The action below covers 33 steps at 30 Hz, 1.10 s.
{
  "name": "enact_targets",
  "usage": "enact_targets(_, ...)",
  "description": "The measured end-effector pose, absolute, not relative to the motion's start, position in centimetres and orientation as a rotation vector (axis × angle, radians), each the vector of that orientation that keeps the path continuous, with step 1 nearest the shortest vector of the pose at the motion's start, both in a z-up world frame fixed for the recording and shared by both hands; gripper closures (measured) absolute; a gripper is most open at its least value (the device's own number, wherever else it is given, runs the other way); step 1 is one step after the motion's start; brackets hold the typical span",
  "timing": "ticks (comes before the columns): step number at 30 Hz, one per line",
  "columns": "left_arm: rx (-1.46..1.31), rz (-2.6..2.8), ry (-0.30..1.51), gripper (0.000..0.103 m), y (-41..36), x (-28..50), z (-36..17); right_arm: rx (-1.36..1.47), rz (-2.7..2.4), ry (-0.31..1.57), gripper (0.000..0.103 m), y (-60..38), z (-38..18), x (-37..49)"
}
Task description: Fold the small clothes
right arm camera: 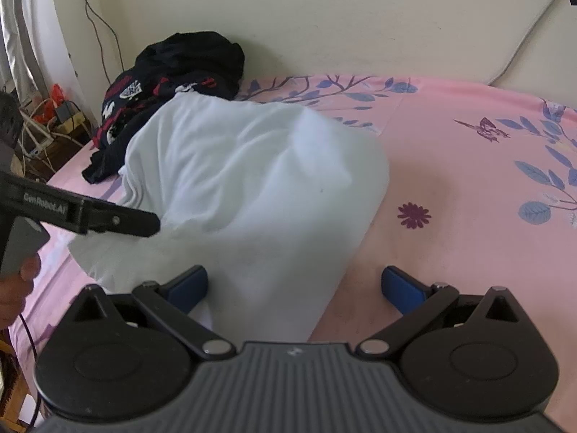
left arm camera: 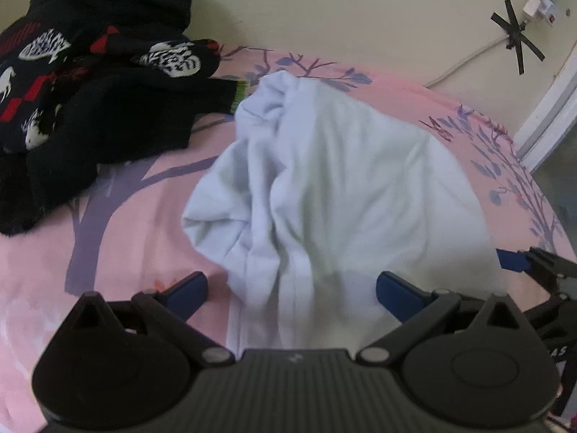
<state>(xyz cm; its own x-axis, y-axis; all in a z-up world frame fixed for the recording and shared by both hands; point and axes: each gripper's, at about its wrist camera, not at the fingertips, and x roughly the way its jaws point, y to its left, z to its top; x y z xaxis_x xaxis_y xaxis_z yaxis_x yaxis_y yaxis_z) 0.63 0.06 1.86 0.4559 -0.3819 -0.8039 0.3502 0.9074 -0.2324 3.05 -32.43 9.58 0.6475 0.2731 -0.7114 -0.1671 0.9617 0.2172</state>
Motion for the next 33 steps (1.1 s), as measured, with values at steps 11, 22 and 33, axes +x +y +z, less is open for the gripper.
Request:
enact_targets(11,-0.084,-0.541,1.028,0.003,0.8,1.4,2.1,0.341,0.276,0.825,0.009,-34.8,9.9,3.4)
enact_targets(22,-0.147,-0.513,0.986,0.076,2.1,0.7,2.5,0.313,0.279,0.718,0.084,-33.4,11.2,4.5)
enact_targets(33,-0.149,-0.767,0.930,0.082,-15.6,7.0,7.5,0.223,0.026,0.479,0.092,-46.1,17.3,3.8)
